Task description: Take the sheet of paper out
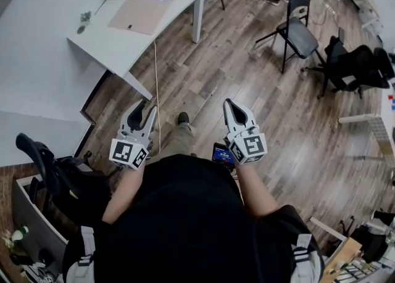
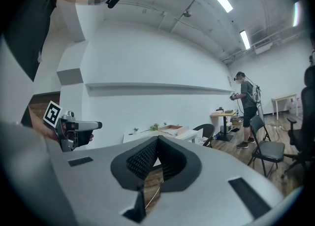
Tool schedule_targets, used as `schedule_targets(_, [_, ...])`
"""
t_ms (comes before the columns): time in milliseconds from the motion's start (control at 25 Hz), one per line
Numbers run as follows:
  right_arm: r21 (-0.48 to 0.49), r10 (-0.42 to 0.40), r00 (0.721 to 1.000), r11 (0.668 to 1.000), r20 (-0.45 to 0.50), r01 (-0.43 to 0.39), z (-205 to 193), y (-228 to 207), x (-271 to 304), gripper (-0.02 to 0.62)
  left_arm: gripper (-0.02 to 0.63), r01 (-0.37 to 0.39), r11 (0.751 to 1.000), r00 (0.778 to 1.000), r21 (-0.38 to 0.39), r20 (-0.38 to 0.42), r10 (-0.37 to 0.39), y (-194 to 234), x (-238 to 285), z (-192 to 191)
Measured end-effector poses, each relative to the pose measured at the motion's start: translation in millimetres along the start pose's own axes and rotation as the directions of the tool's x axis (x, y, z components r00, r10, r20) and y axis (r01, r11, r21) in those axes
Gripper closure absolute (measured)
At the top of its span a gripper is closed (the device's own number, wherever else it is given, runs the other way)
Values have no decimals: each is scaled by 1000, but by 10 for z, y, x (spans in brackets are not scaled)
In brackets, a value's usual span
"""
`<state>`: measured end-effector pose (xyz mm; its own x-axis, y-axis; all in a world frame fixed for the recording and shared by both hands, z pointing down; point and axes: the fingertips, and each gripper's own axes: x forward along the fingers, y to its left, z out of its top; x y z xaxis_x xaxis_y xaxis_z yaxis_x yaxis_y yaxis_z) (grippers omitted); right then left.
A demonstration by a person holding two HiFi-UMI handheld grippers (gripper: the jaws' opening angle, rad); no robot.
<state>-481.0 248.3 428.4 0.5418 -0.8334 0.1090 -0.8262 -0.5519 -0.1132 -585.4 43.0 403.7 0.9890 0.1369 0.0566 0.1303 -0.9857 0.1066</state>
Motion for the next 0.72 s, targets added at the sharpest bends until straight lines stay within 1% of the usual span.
schedule_targets(120, [-13,4,1000,1000,6,-4,110,-130,323,583,474,5,1000,1000,1,19,-5,246,318,67])
schedule_targets(280, [-38,20,1000,999,6,-19,301,-316,780,583,474,7,1000,999,-2,49,-7,593,797,248])
schedule_targets(440, [-39,14,1000,999,4,-14,501,-543,1237,583,475,9,1000,998,-14,62,-8,972,1237,387])
schedule_targets(600, [-41,-11,1000,999,-16,10,575,-791,1670,583,474,23,999,998,-40,56,-21,1305,1641,365])
schedule_targets(720, [-50,-27,1000,998,-15,26,640,-942,1937,583,474,44,997,998,-56,54,-41,1490,1926,310])
